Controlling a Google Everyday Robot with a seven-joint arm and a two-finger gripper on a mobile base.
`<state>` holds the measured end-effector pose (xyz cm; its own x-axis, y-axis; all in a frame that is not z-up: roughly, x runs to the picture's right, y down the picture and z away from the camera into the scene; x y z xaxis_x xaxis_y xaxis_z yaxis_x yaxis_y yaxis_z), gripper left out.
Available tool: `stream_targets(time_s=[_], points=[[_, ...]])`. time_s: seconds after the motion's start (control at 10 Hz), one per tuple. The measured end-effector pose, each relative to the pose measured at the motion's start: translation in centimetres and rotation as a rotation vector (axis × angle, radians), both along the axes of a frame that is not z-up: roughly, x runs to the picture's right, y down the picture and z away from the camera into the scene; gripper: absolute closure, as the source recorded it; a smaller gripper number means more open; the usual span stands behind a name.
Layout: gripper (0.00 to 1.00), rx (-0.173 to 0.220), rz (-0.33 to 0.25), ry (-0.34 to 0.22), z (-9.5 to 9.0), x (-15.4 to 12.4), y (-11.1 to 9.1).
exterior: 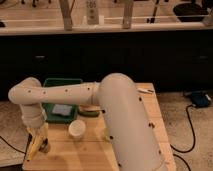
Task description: Place banana in metal cup
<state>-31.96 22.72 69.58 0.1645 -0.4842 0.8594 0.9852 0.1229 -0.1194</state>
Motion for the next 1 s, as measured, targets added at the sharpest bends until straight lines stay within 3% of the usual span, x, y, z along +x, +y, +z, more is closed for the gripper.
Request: stream_targets(time_s=[0.7,1.0], points=[[0.2,-0.001,0.027,-0.01,-0.2,0.3,-1.0],[0.2,-0.003,0.068,-0.055,-0.6,0.3,-1.8]])
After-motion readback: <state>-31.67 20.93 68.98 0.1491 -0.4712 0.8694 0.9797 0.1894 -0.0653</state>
